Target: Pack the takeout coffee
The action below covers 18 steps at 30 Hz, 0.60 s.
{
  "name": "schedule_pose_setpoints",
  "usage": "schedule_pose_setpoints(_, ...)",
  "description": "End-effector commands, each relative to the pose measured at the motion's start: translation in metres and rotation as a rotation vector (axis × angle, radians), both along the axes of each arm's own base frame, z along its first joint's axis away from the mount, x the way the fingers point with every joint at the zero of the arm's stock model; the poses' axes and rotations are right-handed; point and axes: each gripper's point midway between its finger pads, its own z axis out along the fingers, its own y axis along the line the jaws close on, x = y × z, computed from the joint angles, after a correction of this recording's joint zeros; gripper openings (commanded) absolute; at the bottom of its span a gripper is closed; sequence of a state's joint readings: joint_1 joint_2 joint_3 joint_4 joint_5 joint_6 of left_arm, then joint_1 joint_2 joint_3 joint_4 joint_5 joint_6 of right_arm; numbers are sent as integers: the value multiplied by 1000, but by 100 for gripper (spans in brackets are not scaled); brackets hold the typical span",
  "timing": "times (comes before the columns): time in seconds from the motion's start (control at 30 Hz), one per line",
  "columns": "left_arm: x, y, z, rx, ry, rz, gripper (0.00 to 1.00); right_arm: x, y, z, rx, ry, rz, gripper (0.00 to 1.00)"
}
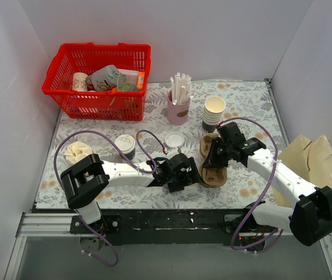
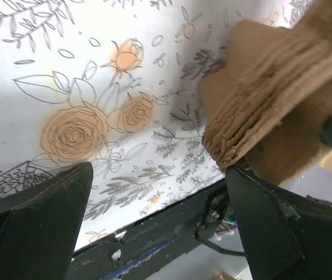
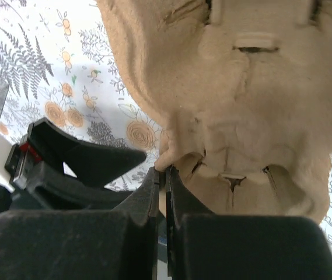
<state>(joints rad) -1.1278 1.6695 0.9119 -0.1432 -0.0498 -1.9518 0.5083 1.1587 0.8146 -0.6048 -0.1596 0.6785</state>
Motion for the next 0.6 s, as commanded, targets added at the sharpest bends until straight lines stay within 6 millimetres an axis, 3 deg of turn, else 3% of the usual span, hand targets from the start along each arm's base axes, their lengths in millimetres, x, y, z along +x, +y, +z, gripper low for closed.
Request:
schedule_pose_setpoints(0.0,19,59,-51,292,-19,154,98,-17,19,34,92,39,110,1)
schedule_pose_setpoints(0.33,25,38,-21,211,-64,103,98,-1,11,49,13,-11,111,1)
schedule_pose_setpoints(0.57,29,22,21,87,-132,66,98,-4,6,45,-28,11,139,1)
